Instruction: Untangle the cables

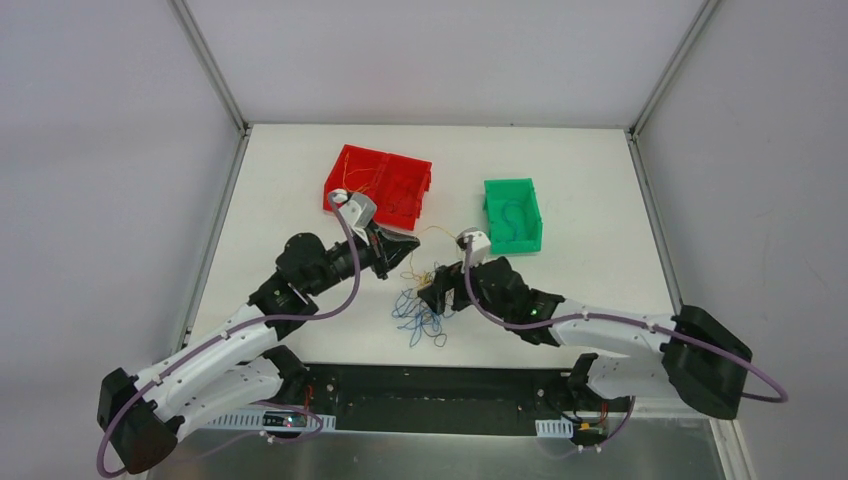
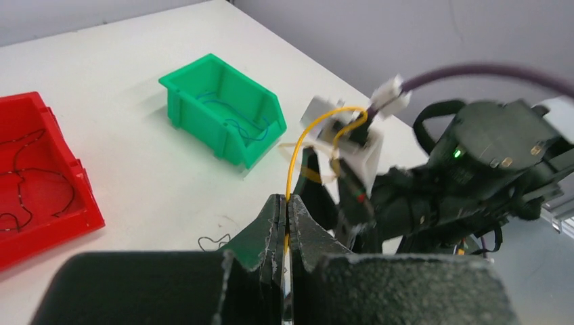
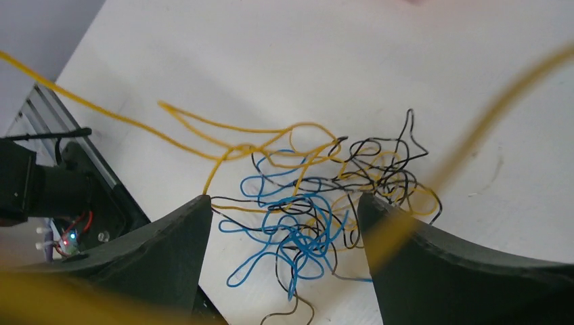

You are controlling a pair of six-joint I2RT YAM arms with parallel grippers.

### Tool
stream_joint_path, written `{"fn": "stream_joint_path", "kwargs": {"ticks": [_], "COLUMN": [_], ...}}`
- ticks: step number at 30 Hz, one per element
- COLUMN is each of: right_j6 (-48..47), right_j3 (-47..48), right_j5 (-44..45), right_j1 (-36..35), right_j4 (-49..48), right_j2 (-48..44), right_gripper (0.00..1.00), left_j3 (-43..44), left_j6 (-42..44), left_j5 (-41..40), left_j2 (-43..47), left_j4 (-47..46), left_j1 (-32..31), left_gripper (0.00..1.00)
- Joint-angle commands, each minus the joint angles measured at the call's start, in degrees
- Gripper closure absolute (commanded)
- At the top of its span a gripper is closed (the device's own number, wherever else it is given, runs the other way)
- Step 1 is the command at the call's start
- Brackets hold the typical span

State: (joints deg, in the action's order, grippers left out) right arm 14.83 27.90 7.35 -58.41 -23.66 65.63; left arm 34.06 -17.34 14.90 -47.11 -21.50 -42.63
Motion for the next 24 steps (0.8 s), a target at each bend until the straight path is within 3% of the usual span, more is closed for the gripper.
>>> {"fn": "stream_joint_path", "kwargs": {"ticks": [1, 5, 10, 15, 21, 24], "right_j6": [-3.48, -3.53, -2.16, -0.37, 0.76, 1.75], "right_j3": [5.08, 6.97, 10.44, 12.36, 11.75, 11.84], "right_j5": [-2.46, -1.26, 4.76, 9.5, 12.36, 15.76], "right_j1": [-2.55, -3.1, -3.3, -3.23, -3.2, -3.11], "right_j4": [-5.48, -4.75, -0.43, 2.78, 3.48, 5.17], "right_j2": [6.7, 11.24, 16.25, 18.29, 16.87, 16.15], "right_gripper": [0.17, 0.17, 0.19, 0.3, 0.31, 0.39], "left_j3": [0.03, 2.36, 9.27, 21.87, 38.22, 43.37], "left_j6": [-1.08, -1.62, -3.66, -2.59, 1.93, 3.09], "left_j5": [-4.94, -11.63, -14.52, -18.57, -25.35, -27.22], "left_j2": [3.99, 3.8, 2.11, -0.65, -3.72, -4.99], "left_j4": [-1.62, 0.43, 3.13, 12.68, 23.97, 27.64], "left_j1": [0.54, 0.61, 0.74, 0.82, 0.93, 0.89], "left_gripper": [1.0, 1.0, 1.0, 1.0, 1.0, 1.0]}}
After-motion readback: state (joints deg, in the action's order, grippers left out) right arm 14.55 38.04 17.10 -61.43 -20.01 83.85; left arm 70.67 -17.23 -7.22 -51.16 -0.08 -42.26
